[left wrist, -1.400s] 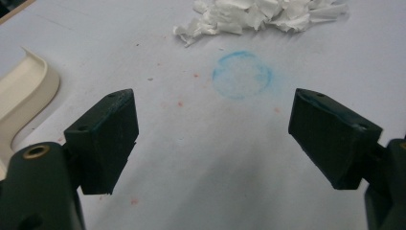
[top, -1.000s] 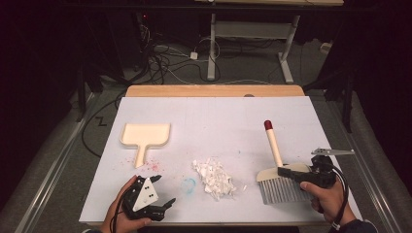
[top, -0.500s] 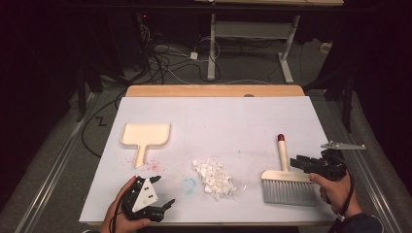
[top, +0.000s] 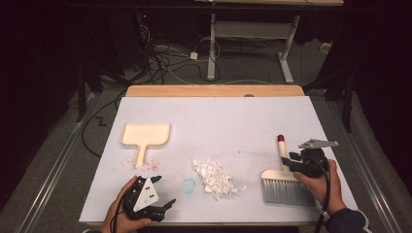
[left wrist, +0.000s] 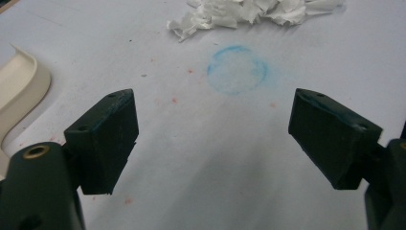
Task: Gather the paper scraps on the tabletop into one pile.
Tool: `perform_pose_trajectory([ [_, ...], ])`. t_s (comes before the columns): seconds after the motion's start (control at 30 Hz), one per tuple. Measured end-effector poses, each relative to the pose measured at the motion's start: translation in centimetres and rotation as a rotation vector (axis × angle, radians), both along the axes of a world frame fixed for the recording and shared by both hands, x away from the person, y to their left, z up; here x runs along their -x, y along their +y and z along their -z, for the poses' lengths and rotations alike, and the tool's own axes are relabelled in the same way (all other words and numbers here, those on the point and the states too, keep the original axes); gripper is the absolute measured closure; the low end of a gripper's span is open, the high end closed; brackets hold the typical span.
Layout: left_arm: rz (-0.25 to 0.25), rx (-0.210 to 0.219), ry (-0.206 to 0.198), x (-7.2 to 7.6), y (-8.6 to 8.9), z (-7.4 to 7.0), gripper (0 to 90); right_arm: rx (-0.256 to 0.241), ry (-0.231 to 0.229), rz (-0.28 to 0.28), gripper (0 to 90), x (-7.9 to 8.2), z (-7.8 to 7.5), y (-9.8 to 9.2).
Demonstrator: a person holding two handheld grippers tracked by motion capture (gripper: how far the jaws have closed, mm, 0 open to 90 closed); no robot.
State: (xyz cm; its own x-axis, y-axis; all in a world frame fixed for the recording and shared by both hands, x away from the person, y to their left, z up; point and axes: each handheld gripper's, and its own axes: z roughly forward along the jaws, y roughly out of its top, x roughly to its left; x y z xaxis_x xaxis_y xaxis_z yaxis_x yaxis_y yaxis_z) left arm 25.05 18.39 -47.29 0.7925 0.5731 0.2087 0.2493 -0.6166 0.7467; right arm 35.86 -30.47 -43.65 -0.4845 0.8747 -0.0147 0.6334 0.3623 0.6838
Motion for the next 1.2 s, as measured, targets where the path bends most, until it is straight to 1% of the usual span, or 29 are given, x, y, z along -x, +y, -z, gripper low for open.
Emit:
perform_pose_trajectory([
  [0.03, 0.0, -0.001, 0.001, 0.0, 0.0, 0.0, 16.6, 0.012, 0.02, 0.009, 60.7, -0.4, 0.2, 0.2],
  [0.1, -0.001, 0.001, 0.004, -0.1, 0.0, 0.0, 16.6, -0.004, 0.053, 0.011, 60.0, -1.1, 0.6, 0.4],
  [0.13, -0.001, 0.001, 0.004, -0.1, 0.0, 0.0, 16.5, 0.009, 0.076, 0.028, 59.5, -1.5, 0.8, 0.6],
  [0.17, 0.0, 0.0, 0.005, 0.0, 0.0, 0.0, 16.5, 0.017, 0.072, 0.039, 59.3, -1.8, 1.0, 0.7],
  [0.2, 0.001, 0.0, 0.004, 0.0, 0.0, 0.0, 16.6, 0.019, 0.071, 0.037, 59.9, -2.0, 1.2, 0.7],
  [0.27, 0.0, 0.001, 0.0, 0.1, 0.1, 0.0, 16.5, 0.004, 0.088, 0.039, 62.6, -2.4, 1.5, 0.8],
  [0.3, 0.0, 0.001, -0.002, 0.1, 0.1, 0.0, 16.6, 0.0, 0.086, 0.031, 63.9, -2.6, 1.6, 0.9],
  [0.37, 0.001, 0.0, -0.004, 0.2, 0.1, 0.0, 16.6, 0.02, 0.078, 0.038, 62.2, -2.7, 1.6, 1.3],
  [0.47, -0.007, 0.002, -0.003, 0.1, 0.2, 0.0, 16.5, 0.045, 0.036, 0.022, 55.8, -2.4, 1.0, 1.8],
  [0.53, -0.01, 0.005, -0.002, 0.1, 0.3, 0.0, 16.6, 0.029, -0.011, 0.005, 52.3, -2.0, 0.3, 1.9],
  [0.57, -0.01, 0.004, -0.002, 0.1, 0.2, 0.0, 16.6, 0.029, -0.039, 0.002, 50.1, -1.8, -0.1, 2.0],
  [0.63, -0.011, -0.001, -0.007, 0.1, 0.3, -0.1, 16.6, 0.029, -0.103, -0.012, 46.8, -1.3, -0.9, 2.1],
  [0.67, -0.015, -0.002, -0.018, 0.1, 0.3, -0.1, 16.6, 0.024, -0.139, -0.025, 45.4, -1.0, -1.3, 2.2],
  [0.7, -0.021, 0.001, -0.02, 0.1, 0.3, -0.1, 16.5, 0.019, -0.18, -0.031, 43.4, -0.6, -1.7, 2.2],
  [0.73, -0.026, 0.006, -0.021, 0.1, 0.4, -0.2, 16.6, 0.005, -0.223, -0.052, 41.6, -0.2, -2.2, 2.2],
  [0.77, -0.03, 0.007, -0.024, 0.1, 0.4, -0.2, 16.6, -0.013, -0.254, -0.059, 39.7, 0.2, -2.7, 2.2],
  [0.8, -0.035, 0.002, -0.028, 0.1, 0.4, -0.2, 16.5, -0.019, -0.293, -0.062, 35.6, 0.6, -3.1, 2.2],
  [0.83, -0.039, -0.001, -0.03, 0.1, 0.4, -0.2, 16.5, -0.025, -0.329, -0.069, 33.5, 1.0, -3.5, 2.1],
  [0.87, -0.042, 0.003, -0.025, 0.1, 0.4, -0.1, 16.5, -0.037, -0.35, -0.085, 32.9, 1.4, -3.8, 2.1],
  [0.9, -0.045, 0.002, -0.029, 0.1, 0.4, -0.2, 16.5, -0.042, -0.371, -0.096, 30.5, 1.8, -4.1, 2.0],
  [0.97, -0.056, 0.0, -0.035, 0.1, 0.4, -0.2, 16.5, -0.041, -0.417, -0.118, 28.0, 2.7, -4.4, 1.9],
  [1.03, -0.064, -0.004, -0.04, 0.1, 0.4, -0.2, 16.5, -0.037, -0.439, -0.146, 24.7, 3.3, -4.5, 1.8],
  [1.1, -0.069, -0.004, -0.044, 0.0, 0.4, -0.2, 16.5, -0.034, -0.477, -0.154, 24.0, 4.0, -4.5, 1.7],
  [1.17, -0.074, -0.009, -0.05, 0.0, 0.4, -0.2, 16.5, -0.031, -0.49, -0.167, 21.6, 4.7, -4.3, 1.8],
  [1.2, -0.076, -0.008, -0.05, 0.1, 0.4, -0.2, 16.5, -0.015, -0.501, -0.164, 20.9, 5.0, -4.1, 1.8],
])
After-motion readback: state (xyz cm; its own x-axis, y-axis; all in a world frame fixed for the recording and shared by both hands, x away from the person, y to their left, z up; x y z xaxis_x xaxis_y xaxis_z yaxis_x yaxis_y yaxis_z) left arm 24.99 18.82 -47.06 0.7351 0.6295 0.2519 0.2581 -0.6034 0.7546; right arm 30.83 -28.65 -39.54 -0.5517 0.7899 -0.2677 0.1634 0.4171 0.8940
